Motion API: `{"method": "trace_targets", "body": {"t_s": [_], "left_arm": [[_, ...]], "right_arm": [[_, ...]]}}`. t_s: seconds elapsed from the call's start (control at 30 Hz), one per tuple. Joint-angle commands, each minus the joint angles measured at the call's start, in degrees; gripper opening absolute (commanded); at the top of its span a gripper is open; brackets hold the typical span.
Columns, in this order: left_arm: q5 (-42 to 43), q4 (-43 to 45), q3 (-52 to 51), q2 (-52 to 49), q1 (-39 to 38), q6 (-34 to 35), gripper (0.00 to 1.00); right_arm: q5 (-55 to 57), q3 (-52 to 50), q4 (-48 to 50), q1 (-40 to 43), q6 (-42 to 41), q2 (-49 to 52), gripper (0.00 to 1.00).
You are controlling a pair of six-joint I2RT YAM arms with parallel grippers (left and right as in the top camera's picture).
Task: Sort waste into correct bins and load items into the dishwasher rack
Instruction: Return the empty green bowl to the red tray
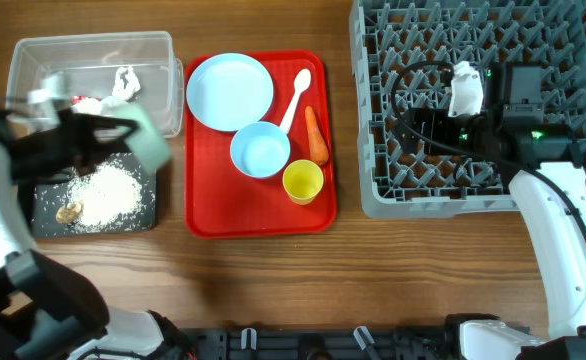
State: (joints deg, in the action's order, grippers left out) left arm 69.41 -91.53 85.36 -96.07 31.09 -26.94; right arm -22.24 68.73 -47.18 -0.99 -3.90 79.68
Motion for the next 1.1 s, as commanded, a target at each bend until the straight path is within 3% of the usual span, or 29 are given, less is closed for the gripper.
{"method": "trace_targets", "body": {"t_s": [0.0, 0.13, 0.23, 0.37, 0.6, 0.73, 0.77, 0.83, 0.87, 0.9, 1.07], "left_arm": [[-15.7, 2.3, 0.0, 0.5, -11.3, -1.0, 0.04], [-29.8, 11.5, -2.5, 0.5, -22.2, 18.8, 0.04], [-52.5, 18.0, -7.6, 0.5, -32.1, 40.0, 0.04], [-56.0, 23.9, -13.7, 0.5, -39.7, 48.0, 0.04], [-56.1, 38.2, -22.9, 0.5, -50.3, 49.9, 0.04], [-59.7, 41.7, -24.5, 0.5, -52.7, 49.9, 0.04], [-60.5, 41.6, -24.5, 0.5, -53.0, 49.9, 0.09], [-60.5, 41.6, -24.5, 0.5, -53.1, 49.9, 0.29], [-60.5, 41.3, -24.5, 0.5, -53.1, 49.9, 0.48], [-60.5, 41.2, -24.5, 0.5, -53.1, 49.9, 0.55], [-59.8, 37.7, -17.9, 0.5, -53.1, 49.9, 0.59]], "right_arm": [[0.3, 0.9, 0.2, -0.1, -0.8, 0.5, 1.0], [0.4, 0.9, -0.2, -0.1, -0.6, 0.5, 1.0], [0.3, 0.9, -0.2, -0.1, -0.7, 0.5, 1.0], [0.4, 0.9, 0.2, -0.1, -0.6, 0.5, 1.0], [0.4, 0.9, 0.6, -0.1, -0.6, 0.5, 1.0], [0.4, 0.9, 0.6, -0.1, -0.6, 0.5, 1.0], [0.4, 0.9, 0.6, -0.1, -0.6, 0.5, 1.0], [0.4, 0.9, 0.6, -0.1, -0.6, 0.5, 1.0], [0.4, 0.9, 0.7, -0.1, -0.6, 0.5, 1.0], [0.4, 0.9, 0.8, -0.1, -0.6, 0.5, 1.0], [0.4, 0.9, 1.3, -0.1, -0.6, 0.5, 1.0]]}}
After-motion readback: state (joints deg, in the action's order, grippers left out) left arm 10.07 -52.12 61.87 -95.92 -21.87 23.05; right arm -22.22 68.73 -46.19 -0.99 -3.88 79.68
